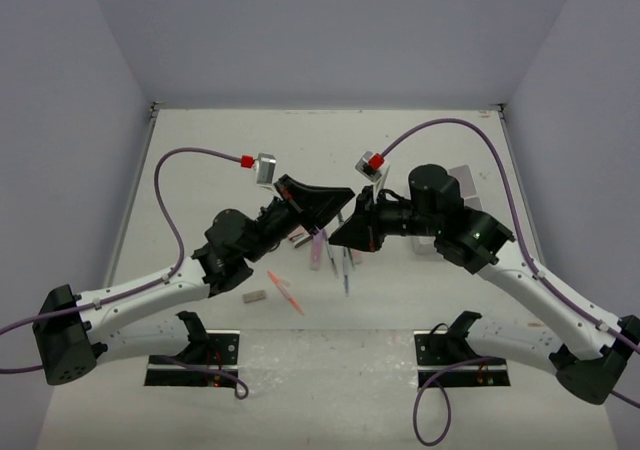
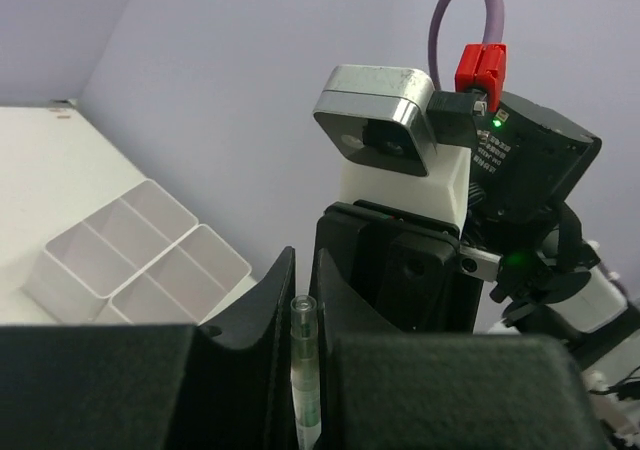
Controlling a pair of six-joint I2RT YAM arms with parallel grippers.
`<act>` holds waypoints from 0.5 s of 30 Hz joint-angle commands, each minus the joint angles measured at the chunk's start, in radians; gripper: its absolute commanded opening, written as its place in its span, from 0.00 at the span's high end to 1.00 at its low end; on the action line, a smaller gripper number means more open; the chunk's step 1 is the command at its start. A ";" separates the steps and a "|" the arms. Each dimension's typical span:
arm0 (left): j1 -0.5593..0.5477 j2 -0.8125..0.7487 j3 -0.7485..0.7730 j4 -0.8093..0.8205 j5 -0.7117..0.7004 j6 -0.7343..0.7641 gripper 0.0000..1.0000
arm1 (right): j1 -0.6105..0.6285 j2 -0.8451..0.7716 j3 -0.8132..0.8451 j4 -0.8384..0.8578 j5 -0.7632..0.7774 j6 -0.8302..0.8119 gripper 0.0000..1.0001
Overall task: Sort the stationery into containers
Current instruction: Close the pen cap on the pen.
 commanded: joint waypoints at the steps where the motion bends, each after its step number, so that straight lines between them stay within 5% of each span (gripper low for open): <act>1: -0.093 -0.001 0.136 -0.421 0.187 0.205 1.00 | -0.037 -0.010 -0.045 0.354 0.111 -0.005 1.00; 10: -0.093 0.066 0.329 -0.446 0.257 0.308 0.95 | 0.013 -0.016 -0.171 0.447 0.130 0.050 1.00; 12: -0.093 0.061 0.346 -0.472 0.147 0.309 0.70 | 0.013 -0.040 -0.194 0.456 0.162 0.058 1.00; 15: -0.090 0.034 0.381 -0.566 -0.083 0.291 0.17 | 0.012 -0.028 -0.222 0.450 0.217 0.061 1.00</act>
